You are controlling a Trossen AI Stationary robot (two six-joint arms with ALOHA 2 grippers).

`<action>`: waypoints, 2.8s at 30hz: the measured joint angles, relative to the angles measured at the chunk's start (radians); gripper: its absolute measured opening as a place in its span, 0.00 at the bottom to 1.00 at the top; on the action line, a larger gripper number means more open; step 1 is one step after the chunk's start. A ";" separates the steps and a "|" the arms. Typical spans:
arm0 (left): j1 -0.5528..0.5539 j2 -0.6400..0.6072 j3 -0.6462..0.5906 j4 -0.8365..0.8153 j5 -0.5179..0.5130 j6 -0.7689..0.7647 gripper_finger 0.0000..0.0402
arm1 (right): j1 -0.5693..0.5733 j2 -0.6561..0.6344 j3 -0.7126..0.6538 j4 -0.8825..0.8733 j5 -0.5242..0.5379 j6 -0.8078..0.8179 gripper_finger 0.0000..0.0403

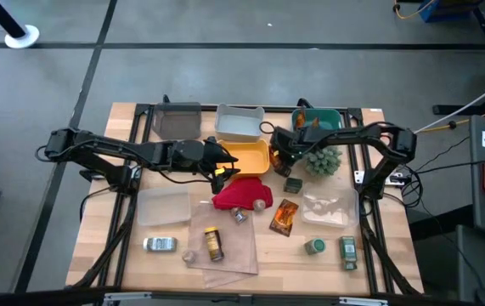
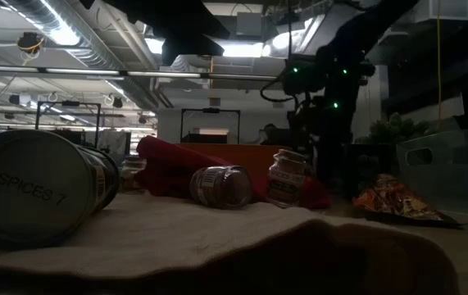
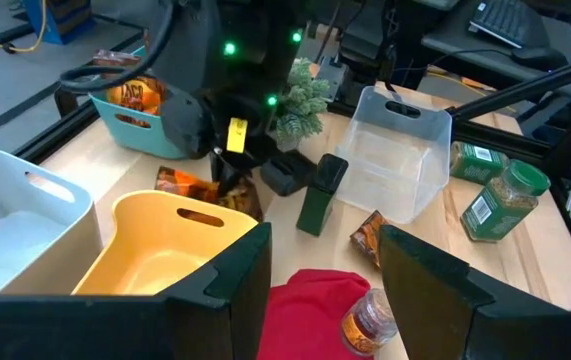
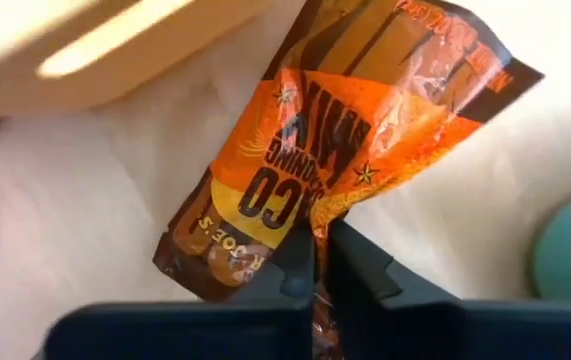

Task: Sort spices by type
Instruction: Put the brown seasoning pack into the green bin

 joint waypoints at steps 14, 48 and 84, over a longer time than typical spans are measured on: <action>0.000 0.000 0.000 0.002 0.000 0.054 0.42 | 0.000 0.000 0.425 -0.446 -0.026 -0.121 0.04; -0.046 0.351 -0.001 0.736 -0.236 1.145 0.42 | 0.000 0.008 0.771 -0.626 -0.530 0.175 0.04; 0.000 0.339 0.000 0.533 -0.235 0.604 0.02 | 0.001 0.034 0.770 -0.586 -0.417 -0.161 0.48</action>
